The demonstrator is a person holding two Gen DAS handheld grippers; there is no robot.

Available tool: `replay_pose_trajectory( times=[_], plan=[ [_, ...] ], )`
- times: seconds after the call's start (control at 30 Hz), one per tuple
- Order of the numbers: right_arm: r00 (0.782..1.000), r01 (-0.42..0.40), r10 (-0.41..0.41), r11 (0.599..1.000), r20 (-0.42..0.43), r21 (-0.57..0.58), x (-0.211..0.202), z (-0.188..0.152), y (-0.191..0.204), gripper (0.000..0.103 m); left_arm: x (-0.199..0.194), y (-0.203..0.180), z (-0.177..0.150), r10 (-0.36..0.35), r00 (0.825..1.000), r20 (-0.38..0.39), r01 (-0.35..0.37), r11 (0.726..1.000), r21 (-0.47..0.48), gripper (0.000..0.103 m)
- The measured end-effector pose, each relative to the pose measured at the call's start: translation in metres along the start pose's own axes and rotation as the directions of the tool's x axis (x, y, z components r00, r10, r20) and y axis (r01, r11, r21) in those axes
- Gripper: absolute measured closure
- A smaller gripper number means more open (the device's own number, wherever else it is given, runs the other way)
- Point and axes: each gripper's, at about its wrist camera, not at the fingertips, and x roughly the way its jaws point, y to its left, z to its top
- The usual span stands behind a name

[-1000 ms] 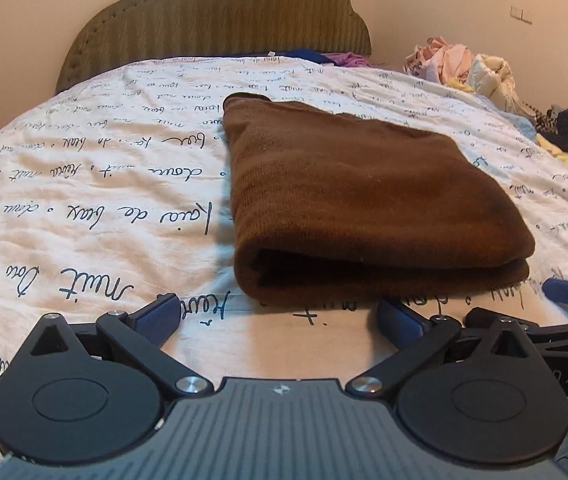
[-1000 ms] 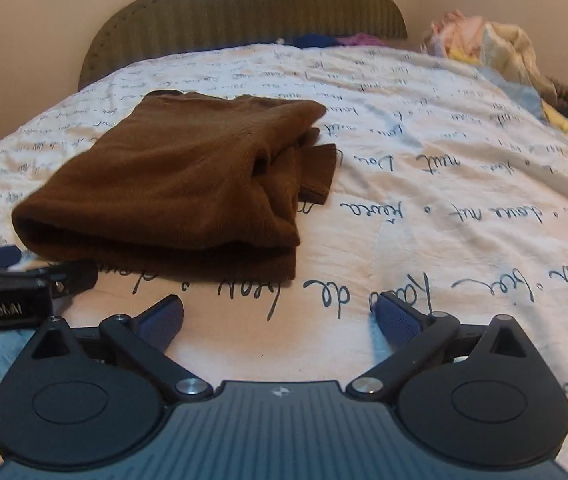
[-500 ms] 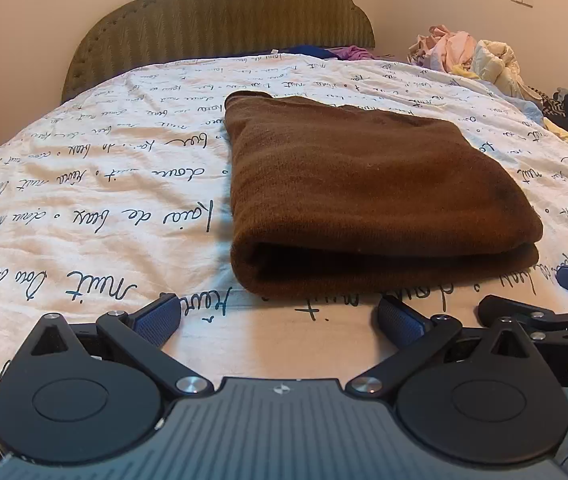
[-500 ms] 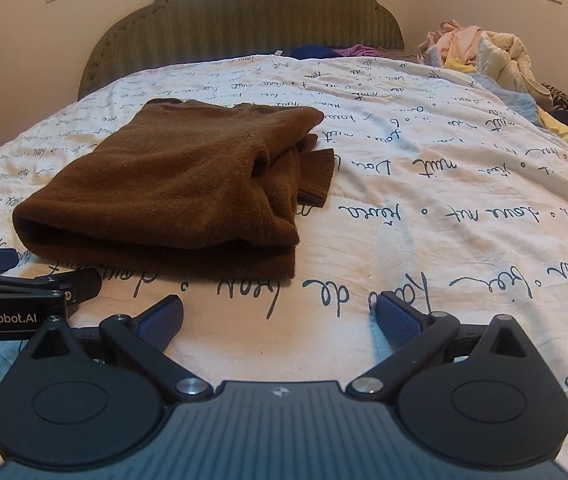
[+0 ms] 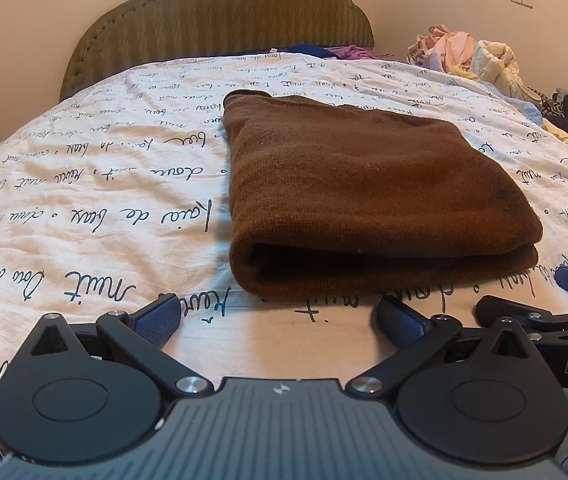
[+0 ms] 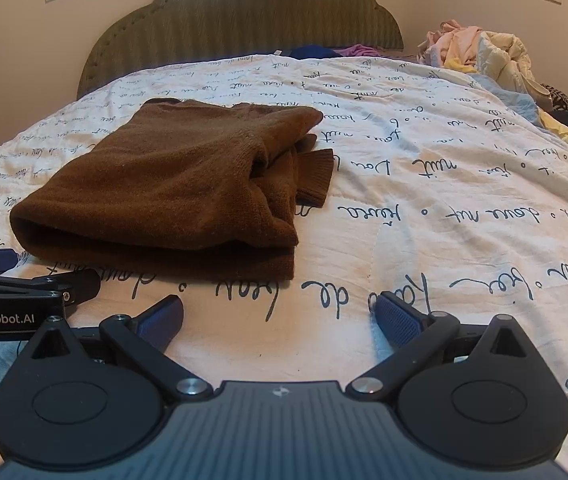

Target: Fold small clothes

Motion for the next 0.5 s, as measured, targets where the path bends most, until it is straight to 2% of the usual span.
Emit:
replay_pose_trajectory(
  times=[0.5],
  plan=[
    [1.000, 0.009, -0.009, 1.000, -0.001, -0.003, 0.0014, 0.0008, 0.0008, 0.000, -0.0007, 0.0008, -0.0002, -0.004, 1.000, 0.001, 0.004, 1.000, -0.004, 0.000]
  ],
)
